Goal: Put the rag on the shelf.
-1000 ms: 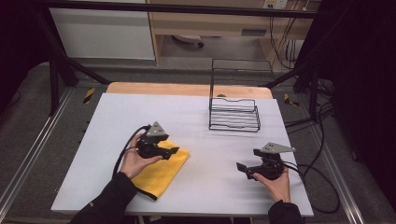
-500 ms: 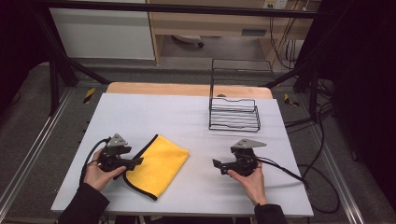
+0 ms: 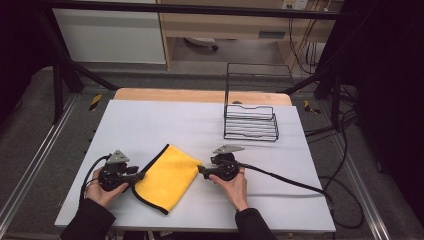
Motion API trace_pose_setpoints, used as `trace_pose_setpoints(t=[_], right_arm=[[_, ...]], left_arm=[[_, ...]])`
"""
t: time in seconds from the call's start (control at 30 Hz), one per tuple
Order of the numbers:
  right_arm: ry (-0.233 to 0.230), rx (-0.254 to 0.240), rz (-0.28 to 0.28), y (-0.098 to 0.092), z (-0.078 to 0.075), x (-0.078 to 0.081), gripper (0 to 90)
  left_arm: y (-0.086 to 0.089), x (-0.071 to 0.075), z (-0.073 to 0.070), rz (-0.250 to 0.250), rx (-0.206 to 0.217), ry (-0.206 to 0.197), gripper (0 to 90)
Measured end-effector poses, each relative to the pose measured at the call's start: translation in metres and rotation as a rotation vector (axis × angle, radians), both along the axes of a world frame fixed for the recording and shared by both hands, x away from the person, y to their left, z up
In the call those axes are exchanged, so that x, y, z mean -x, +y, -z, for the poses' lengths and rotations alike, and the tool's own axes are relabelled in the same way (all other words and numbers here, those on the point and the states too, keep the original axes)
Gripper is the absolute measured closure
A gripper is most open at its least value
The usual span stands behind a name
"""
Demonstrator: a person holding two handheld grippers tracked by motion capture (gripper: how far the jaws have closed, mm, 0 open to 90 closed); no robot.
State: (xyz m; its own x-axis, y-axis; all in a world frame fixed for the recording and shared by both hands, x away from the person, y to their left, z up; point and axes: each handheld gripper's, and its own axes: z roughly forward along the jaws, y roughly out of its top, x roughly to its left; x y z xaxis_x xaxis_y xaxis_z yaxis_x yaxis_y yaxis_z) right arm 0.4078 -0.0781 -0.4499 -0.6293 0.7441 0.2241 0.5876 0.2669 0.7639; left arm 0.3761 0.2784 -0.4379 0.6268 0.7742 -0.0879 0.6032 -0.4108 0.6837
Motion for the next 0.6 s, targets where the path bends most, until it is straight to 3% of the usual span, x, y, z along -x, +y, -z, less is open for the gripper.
trace_pose_setpoints(t=[0.1, 0.23, 0.4, 0.43, 0.47, 0.5, 0.6], right_arm=[[0.019, -0.02, 0.007, 0.011, 0.004, -0.005, 45.6], [0.045, -0.017, 0.01, 0.02, 0.009, -0.007, 52.6], [0.075, -0.047, 0.027, 0.022, 0.01, -0.006, 64.1], [0.091, -0.056, 0.034, 0.022, 0.01, -0.005, 72.2], [0.091, -0.056, 0.034, 0.022, 0.01, -0.005, 72.2], [0.099, -0.07, 0.036, 0.022, 0.009, -0.004, 80.1], [0.116, -0.076, 0.032, 0.02, 0.004, -0.005, 82.5]], left_arm=[[-0.002, 0.001, 0.001, 0.007, 0.001, 0.003, 69.0], [-0.004, 0.003, 0.003, 0.011, -0.01, 0.0, 70.3], [-0.005, 0.002, 0.004, -0.011, 0.016, 0.031, 72.6], [-0.005, 0.002, 0.004, -0.013, 0.014, 0.035, 74.6], [-0.006, 0.002, 0.003, -0.012, 0.01, 0.035, 74.6], [-0.007, 0.003, 0.002, -0.01, 0.006, 0.034, 77.9], [-0.009, 0.004, 0.0, -0.009, -0.006, 0.029, 79.7]])
